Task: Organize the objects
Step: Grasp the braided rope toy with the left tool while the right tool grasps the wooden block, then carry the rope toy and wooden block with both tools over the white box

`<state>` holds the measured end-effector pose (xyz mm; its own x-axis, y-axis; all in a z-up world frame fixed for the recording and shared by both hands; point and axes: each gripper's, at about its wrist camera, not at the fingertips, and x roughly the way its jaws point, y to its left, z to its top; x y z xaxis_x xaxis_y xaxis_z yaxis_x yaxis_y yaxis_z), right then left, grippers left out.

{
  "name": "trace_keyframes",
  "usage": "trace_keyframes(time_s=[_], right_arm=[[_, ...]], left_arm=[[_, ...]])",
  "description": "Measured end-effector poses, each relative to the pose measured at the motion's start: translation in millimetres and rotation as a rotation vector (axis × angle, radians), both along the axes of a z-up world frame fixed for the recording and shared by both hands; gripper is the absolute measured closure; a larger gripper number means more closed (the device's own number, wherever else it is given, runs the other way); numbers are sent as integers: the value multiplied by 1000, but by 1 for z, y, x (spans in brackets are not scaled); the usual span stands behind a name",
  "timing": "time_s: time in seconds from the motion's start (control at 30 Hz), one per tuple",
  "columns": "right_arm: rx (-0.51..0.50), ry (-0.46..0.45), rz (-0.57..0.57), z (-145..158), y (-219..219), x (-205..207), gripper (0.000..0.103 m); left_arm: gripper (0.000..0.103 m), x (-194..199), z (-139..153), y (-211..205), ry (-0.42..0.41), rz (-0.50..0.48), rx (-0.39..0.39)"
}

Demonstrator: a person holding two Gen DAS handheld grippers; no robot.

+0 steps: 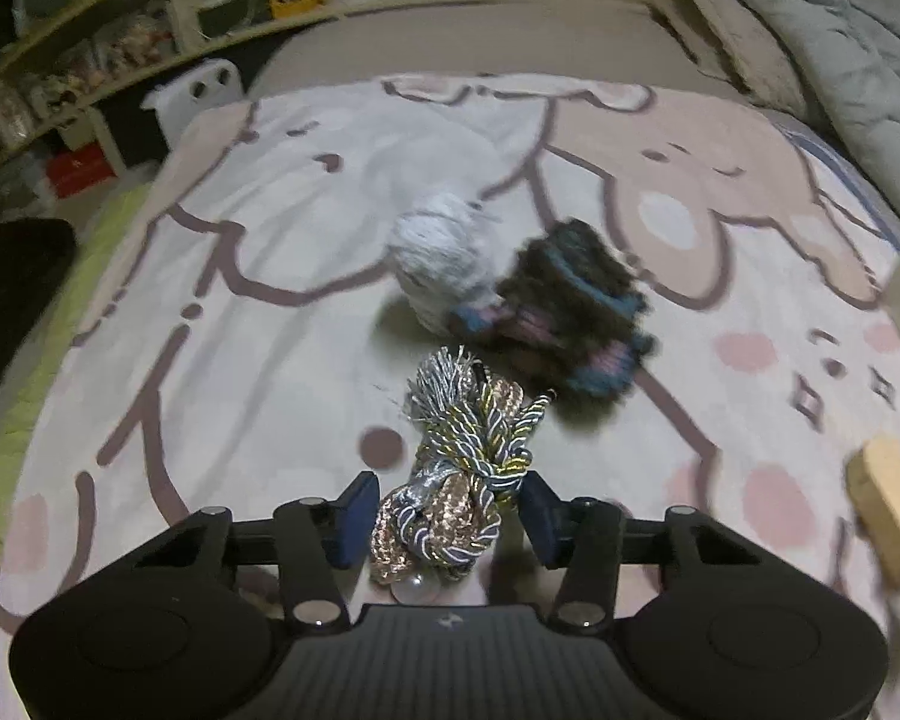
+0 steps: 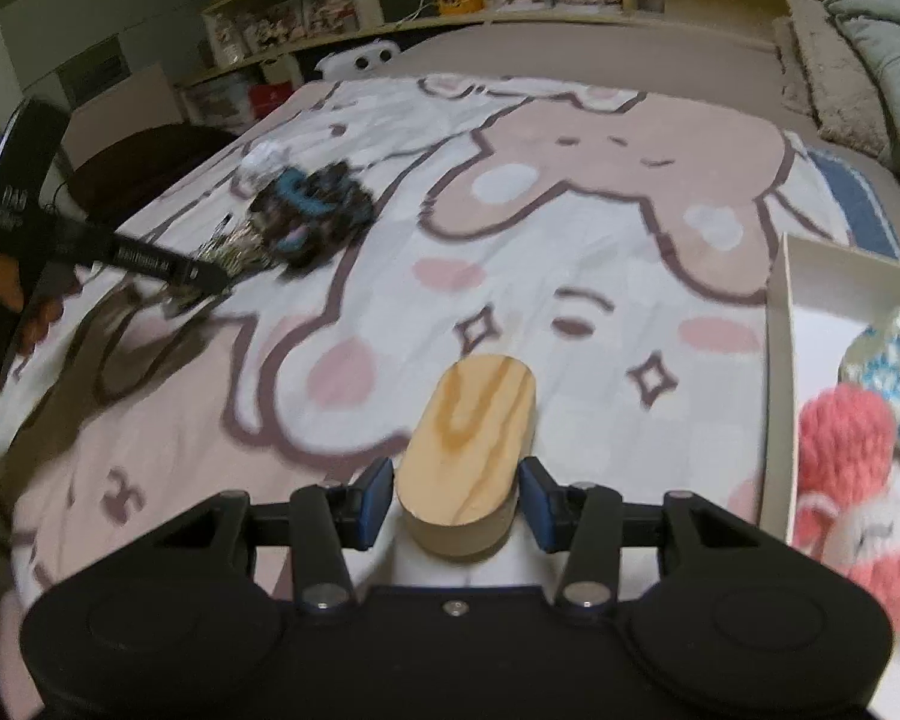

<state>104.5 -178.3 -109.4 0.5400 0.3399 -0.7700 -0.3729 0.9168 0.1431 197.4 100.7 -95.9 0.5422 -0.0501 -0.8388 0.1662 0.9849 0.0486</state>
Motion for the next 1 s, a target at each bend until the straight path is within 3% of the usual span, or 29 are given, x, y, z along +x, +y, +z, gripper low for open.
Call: trace_keyframes(time_s=[0.1,0.27,0.37,0.57,0.63,0.7,0.8,0.87,1.0], right_arm=[[-7,15,17,1,-1,-10,56],[33,32,-1,3,-6,-10,55],[86,55,-43,3,-9,-4,50],[159,106,-119,-1,-12,7,45],[157,115,-137,-4,-11,9,45],[136,122,-165,-7,-10,13,45],[114,144,-172,-13,-7,16,48],[105,153,-162,-16,-5,17,55],[73,127,-144,-13,-1,15,56]], left_arm=[[52,-11,5,-5,44,-59,-33],[46,-31,5,-26,76,-169,22],[37,-31,2,-35,56,-196,66],[37,-19,-12,-43,70,-219,105],[38,-16,-17,-44,86,-217,111],[51,-14,-19,-43,102,-216,94],[59,-16,-17,-46,107,-224,104],[61,-18,-16,-48,108,-232,109],[62,-23,-12,-50,93,-220,109]])
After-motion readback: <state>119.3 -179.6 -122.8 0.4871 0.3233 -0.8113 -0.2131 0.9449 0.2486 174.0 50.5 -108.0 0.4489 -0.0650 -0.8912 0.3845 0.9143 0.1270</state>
